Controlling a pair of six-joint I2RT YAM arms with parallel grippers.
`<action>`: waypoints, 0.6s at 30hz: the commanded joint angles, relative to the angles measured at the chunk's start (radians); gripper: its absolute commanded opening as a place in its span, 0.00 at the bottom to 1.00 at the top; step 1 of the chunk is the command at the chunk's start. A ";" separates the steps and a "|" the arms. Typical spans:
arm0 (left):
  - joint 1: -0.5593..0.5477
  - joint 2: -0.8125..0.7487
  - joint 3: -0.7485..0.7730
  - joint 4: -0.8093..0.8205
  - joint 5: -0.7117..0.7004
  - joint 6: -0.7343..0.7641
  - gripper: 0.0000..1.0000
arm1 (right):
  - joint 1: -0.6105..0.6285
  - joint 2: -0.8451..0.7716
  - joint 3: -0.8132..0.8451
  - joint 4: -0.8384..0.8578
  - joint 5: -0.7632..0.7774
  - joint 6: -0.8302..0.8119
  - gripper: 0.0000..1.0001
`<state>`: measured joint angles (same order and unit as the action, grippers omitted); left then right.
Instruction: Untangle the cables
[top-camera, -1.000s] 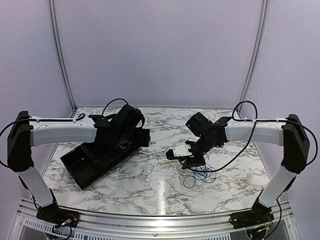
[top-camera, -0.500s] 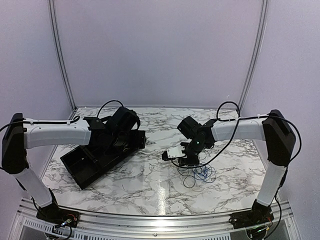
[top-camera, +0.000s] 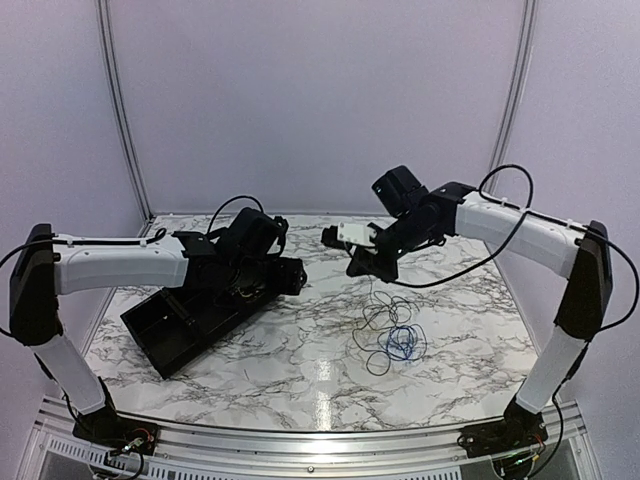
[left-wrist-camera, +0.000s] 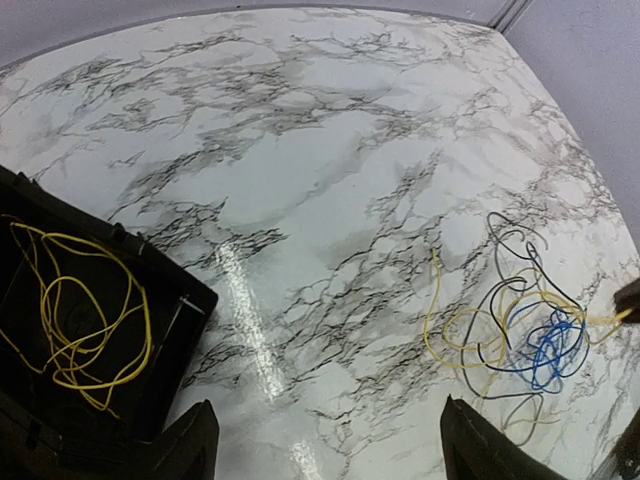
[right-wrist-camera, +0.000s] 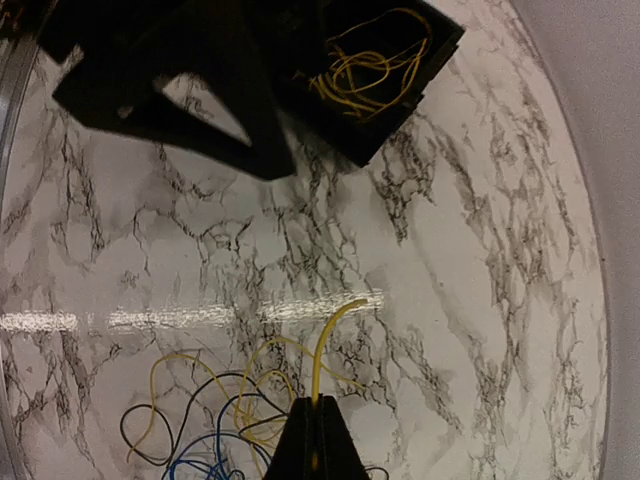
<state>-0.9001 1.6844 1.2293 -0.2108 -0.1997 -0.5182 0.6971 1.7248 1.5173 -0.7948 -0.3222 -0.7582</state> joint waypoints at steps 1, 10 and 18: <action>0.000 -0.013 -0.024 0.187 0.115 0.073 0.80 | -0.069 -0.066 0.132 -0.067 -0.131 0.142 0.00; -0.006 0.002 0.007 0.512 0.362 0.222 0.80 | -0.096 -0.112 0.293 -0.040 -0.126 0.313 0.00; -0.062 0.210 0.158 0.618 0.424 0.230 0.79 | -0.106 -0.136 0.349 0.005 -0.117 0.394 0.00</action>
<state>-0.9314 1.7855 1.3262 0.3027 0.1692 -0.3138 0.6018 1.6150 1.7931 -0.8188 -0.4301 -0.4377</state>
